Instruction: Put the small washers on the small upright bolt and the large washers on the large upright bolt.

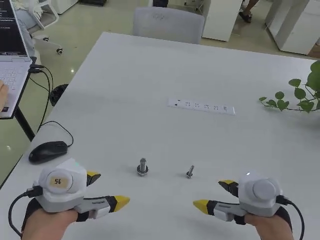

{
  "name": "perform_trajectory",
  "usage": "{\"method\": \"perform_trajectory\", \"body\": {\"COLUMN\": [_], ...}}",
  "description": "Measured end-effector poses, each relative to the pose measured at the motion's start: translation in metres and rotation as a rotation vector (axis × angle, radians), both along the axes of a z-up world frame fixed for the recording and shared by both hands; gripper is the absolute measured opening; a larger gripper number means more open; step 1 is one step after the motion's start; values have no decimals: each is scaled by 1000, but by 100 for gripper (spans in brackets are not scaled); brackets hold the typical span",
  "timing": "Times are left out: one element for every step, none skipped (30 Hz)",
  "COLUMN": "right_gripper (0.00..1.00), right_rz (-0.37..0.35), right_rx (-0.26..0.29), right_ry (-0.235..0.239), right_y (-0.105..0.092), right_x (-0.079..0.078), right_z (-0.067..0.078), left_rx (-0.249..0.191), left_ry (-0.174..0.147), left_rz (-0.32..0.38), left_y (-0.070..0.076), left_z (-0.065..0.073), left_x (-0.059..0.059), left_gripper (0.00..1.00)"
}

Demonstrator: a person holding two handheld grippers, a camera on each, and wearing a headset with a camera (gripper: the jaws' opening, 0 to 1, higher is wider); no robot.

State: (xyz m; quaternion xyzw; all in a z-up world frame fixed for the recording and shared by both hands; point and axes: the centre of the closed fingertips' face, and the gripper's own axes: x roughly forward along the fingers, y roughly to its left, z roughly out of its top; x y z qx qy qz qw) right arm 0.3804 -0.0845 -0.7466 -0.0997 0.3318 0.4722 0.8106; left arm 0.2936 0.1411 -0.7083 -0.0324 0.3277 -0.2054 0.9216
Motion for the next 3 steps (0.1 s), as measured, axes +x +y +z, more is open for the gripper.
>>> {"method": "perform_trajectory", "body": {"right_gripper": [70, 71, 71], "right_rz": [-1, -2, -4], "right_rx": [0, 0, 0], "right_ry": [3, 3, 2], "right_y": [0, -1, -1], "right_x": [-1, -2, -2], "right_z": [0, 0, 0], "left_rx": [-1, 0, 1], "left_ry": [-1, -2, -3], "left_rz": [2, 1, 1], "left_y": [1, 1, 1], "left_z": [0, 0, 1], "left_x": [0, 0, 0], "left_gripper": [65, 65, 66]}}
